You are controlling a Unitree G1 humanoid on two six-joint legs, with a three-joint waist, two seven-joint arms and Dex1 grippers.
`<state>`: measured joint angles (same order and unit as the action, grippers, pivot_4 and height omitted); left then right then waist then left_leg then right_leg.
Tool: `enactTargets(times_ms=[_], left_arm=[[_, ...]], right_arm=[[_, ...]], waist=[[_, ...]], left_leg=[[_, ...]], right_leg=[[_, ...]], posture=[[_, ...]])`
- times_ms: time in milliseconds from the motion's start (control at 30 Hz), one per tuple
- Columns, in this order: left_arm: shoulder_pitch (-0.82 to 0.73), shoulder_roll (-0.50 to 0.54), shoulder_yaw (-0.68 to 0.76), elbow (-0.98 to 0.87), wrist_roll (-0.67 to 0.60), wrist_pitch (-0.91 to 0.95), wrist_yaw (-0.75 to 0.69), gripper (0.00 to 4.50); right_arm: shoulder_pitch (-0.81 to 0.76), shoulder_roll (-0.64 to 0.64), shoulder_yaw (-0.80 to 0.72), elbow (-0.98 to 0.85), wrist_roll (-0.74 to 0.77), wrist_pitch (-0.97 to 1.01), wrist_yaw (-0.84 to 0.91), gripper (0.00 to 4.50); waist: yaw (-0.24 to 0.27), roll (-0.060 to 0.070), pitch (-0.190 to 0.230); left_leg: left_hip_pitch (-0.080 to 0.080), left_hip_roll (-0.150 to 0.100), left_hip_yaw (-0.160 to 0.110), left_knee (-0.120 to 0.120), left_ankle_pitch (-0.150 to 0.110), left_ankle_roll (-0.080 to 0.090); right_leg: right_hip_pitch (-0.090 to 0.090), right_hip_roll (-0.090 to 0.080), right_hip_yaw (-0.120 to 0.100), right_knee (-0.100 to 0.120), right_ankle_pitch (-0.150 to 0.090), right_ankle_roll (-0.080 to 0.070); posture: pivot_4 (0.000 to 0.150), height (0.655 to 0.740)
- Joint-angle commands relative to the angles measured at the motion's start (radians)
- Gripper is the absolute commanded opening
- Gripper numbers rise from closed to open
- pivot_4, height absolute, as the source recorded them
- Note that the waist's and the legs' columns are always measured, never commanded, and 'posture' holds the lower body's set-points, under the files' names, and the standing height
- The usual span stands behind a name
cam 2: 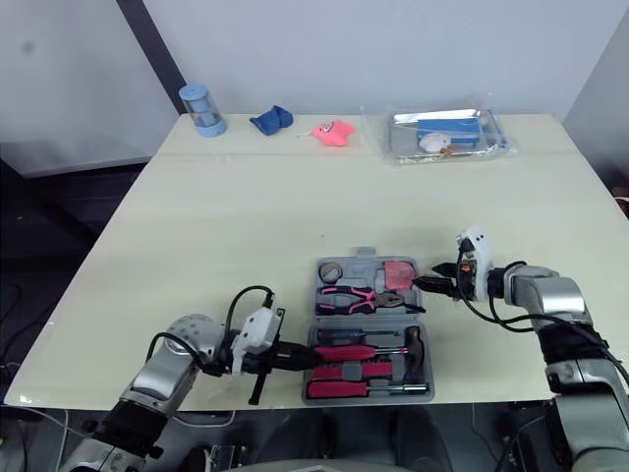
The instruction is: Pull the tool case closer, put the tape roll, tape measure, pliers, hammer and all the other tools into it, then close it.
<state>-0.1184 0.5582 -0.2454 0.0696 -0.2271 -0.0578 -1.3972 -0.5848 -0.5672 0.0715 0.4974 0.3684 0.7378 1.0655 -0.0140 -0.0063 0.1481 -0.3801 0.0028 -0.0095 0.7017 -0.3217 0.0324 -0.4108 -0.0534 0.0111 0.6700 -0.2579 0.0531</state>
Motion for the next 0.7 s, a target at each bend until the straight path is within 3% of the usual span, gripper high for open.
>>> enactTargets(times_ms=[33, 300, 700], left_arm=[[-0.007, -0.008, -0.033, -0.007, 0.044, -0.024, 0.043, 0.0], [-0.013, 0.014, -0.075, 0.029, 0.113, -0.043, 0.076, 0.0], [0.0, 0.033, -0.073, 0.032, 0.102, -0.049, 0.083, 0.0]], right_arm=[[-0.09, 0.024, 0.021, 0.168, -0.045, -0.039, 0.036, 4.49], [-0.22, 0.106, 0.009, 0.404, -0.051, -0.026, 0.161, 4.49], [-0.248, 0.147, -0.059, 0.433, -0.017, 0.005, 0.252, 4.49]], waist=[[0.0, 0.0, 0.0], [-0.007, 0.0, 0.0], [-0.014, 0.001, 0.0]], left_leg=[[0.0, 0.0, 0.0, 0.0, 0.0, 0.0], [0.001, 0.001, 0.001, -0.001, 0.0, 0.0], [0.0, 0.001, 0.0, -0.001, 0.0, 0.0]], right_leg=[[0.0, 0.0, 0.0, 0.0, 0.0, 0.0], [0.0, 0.0, 0.001, 0.0, 0.0, 0.0], [-0.001, -0.002, 0.001, 0.0, 0.0, 0.0]], posture=[[0.15, 0.74], [0.15, 0.74], [0.15, 0.74]])
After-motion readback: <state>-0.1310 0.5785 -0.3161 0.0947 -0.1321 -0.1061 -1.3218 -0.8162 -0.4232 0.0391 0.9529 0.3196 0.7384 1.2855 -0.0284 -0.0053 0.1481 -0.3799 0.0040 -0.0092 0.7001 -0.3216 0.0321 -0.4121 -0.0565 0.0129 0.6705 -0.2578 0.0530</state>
